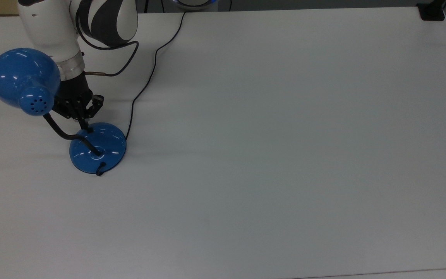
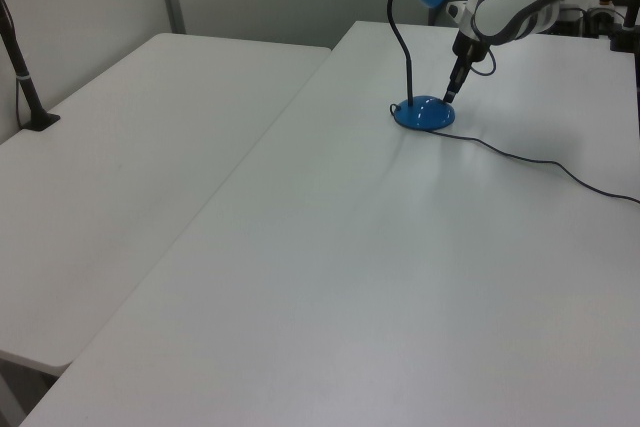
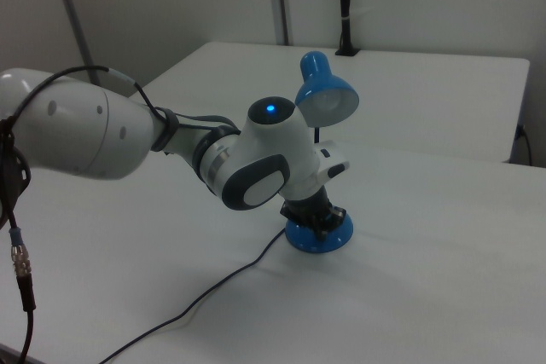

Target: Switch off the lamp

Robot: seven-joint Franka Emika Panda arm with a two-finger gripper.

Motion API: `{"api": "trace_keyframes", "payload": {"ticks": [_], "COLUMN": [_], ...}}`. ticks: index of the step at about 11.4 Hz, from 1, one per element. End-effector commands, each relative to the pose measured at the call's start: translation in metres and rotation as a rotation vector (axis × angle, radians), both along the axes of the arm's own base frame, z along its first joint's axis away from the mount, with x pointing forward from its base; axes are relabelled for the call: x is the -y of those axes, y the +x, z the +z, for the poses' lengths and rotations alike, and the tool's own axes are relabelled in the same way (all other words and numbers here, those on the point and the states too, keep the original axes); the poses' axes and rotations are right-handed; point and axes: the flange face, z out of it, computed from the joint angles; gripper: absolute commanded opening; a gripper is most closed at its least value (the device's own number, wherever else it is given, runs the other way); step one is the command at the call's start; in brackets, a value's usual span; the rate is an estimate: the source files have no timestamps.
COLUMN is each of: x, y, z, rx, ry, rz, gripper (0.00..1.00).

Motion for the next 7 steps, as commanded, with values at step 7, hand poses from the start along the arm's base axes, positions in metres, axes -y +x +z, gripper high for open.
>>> {"api": "trace_keyframes", "payload": {"ticks": [7], "x": [0.003], "y": [-0.060], "z": [0.088], "rx": [-0.325], "ry": [0.080], "rz": [0.185], "gripper": [0.25]}}
